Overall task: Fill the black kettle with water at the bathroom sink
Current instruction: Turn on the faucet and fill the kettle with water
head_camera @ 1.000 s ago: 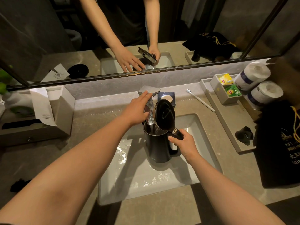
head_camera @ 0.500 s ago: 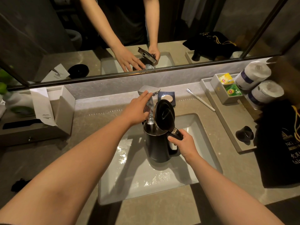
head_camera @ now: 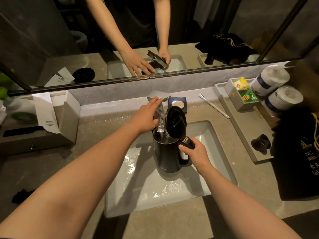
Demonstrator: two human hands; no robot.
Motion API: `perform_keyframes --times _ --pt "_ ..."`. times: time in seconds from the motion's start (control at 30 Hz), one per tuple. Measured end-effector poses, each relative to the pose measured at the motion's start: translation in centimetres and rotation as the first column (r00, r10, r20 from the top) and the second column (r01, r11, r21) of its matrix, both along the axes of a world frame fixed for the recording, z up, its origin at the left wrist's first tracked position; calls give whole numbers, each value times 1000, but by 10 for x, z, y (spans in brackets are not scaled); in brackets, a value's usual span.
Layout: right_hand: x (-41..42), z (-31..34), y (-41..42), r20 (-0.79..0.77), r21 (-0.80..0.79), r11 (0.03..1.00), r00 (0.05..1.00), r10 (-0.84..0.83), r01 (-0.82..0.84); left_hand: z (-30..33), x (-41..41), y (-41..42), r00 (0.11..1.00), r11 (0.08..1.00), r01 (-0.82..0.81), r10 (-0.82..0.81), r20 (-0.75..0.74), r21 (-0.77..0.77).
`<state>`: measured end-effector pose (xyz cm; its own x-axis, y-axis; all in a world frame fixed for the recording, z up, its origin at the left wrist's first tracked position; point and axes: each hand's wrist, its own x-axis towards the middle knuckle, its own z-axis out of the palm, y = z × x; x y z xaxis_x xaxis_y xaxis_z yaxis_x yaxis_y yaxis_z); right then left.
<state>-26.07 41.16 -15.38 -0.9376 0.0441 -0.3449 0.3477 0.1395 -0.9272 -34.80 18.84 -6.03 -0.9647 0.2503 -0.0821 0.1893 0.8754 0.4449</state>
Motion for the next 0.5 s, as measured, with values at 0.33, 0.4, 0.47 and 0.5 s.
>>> perform_keyframes --times 0.33,0.4,0.47,0.5 --pt "0 -2 0 0 -5 1000 1000 1 -1 -1 0 -2 1000 1000 9 -9 1 1" --pt "-1 -3 -1 10 -9 1000 1000 -2 2 -2 -1 -3 1000 1000 10 -10 2 2" --pt "-1 -3 0 8 -6 1000 1000 0 0 -2 0 -2 1000 1000 11 -11 1 0" --pt "-1 -3 0 6 -10 1000 1000 2 -1 -2 0 -2 1000 1000 11 -11 0 1"
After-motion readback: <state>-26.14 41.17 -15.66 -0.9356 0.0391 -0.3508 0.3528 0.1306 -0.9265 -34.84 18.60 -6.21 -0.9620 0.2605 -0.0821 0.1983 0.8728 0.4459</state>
